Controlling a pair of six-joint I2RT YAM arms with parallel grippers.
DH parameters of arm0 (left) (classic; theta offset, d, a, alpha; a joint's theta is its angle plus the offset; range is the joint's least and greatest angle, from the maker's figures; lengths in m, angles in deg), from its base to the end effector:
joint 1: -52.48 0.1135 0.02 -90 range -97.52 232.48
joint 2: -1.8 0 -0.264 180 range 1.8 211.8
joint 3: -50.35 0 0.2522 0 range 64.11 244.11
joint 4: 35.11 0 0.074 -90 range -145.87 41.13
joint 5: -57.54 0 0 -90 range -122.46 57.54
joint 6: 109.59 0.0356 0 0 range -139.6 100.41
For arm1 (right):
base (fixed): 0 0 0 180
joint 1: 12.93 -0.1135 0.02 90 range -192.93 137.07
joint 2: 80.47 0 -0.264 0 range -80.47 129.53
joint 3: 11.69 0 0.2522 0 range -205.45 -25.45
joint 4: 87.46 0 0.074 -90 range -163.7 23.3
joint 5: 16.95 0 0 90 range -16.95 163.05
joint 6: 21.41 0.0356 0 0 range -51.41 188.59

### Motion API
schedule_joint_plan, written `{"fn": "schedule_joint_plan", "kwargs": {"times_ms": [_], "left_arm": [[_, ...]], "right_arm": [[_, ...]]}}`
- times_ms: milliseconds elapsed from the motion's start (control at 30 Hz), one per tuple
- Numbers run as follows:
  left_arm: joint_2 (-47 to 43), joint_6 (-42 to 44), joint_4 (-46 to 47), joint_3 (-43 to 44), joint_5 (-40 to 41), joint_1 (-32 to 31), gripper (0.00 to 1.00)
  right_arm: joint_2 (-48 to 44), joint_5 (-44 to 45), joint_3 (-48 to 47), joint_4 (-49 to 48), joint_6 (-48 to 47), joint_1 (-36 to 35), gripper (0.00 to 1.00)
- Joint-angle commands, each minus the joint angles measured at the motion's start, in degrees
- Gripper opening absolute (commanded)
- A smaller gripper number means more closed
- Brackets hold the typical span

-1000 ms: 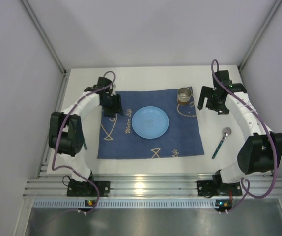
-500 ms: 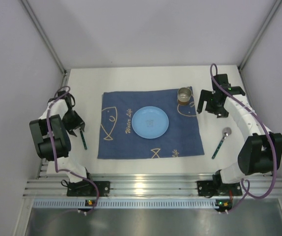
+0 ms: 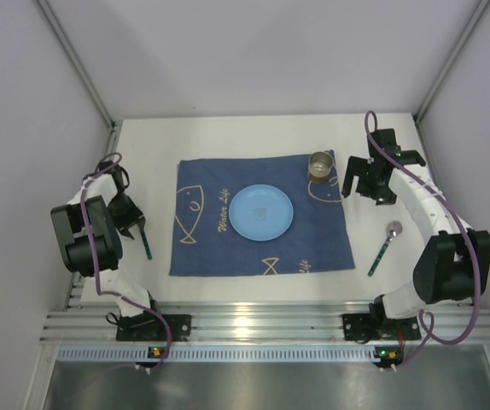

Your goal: Set the dinner table for one person

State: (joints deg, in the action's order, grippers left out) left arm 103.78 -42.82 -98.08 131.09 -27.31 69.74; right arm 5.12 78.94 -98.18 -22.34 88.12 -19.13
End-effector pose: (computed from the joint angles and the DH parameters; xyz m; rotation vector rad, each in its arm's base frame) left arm 0.3055 0.0983 0.1715 -1.0561 2.8436 0.1282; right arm 0.2981 0.0287 0.2822 0.3425 2.6589 0.0021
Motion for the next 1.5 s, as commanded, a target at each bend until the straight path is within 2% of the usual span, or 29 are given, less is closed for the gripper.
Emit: {"fn": "schedule_joint_plan", "kwargs": {"times_ms": [0,133,400,800,933,967,1033,1067,1100,1267,1367,1467], "left_arm": [[0.87,0.19,5.18,-1.50,-1.89,0.15,0.43],[-5.01,1.51,5.00,-1.76,-3.47,0.15,0.42],[-9.07,2.30,4.65,-2.99,-4.88,0.06,0.42],[-1.17,2.75,10.10,-4.75,-7.26,-0.03,0.46],[0.94,2.48,10.01,-4.23,-5.67,-0.12,0.33],[1.47,2.39,10.01,-4.05,-3.76,-0.03,0.23],[1.91,2.31,10.10,-3.88,-3.48,-0.21,0.12],[2.17,2.31,10.19,-3.44,-3.48,-0.12,0.02],[2.26,2.22,10.10,-3.17,-3.65,-0.20,0.00],[0.95,2.74,8.35,3.30,-1.81,-3.27,0.00],[0.77,3.62,5.63,10.24,-0.50,-8.36,0.00],[2.08,4.41,3.25,16.31,1.00,-16.09,0.00]], "right_arm": [[-0.15,-0.18,-1.01,-1.70,-0.28,0.66,0.94],[-0.15,0.44,-0.92,-1.69,-0.37,0.75,0.95],[1.34,0.96,-1.71,-1.69,-0.28,0.83,0.94],[2.93,0.79,-3.30,-1.08,-0.46,0.75,0.94],[2.57,0.97,-2.86,-1.08,-0.54,1.01,0.94],[2.66,1.05,-2.94,-1.08,-0.54,1.01,0.94],[2.75,1.05,-3.21,-0.99,-0.46,1.19,0.94],[2.84,1.05,-3.38,-1.08,-0.46,1.19,0.94],[2.92,1.05,-3.65,-0.99,-0.63,1.19,0.94],[2.93,1.58,-5.14,-0.03,-1.07,1.19,0.94],[2.49,1.93,-5.06,0.24,-1.16,1.19,0.94],[2.31,1.76,-4.62,0.24,-0.99,1.19,0.94]]}}
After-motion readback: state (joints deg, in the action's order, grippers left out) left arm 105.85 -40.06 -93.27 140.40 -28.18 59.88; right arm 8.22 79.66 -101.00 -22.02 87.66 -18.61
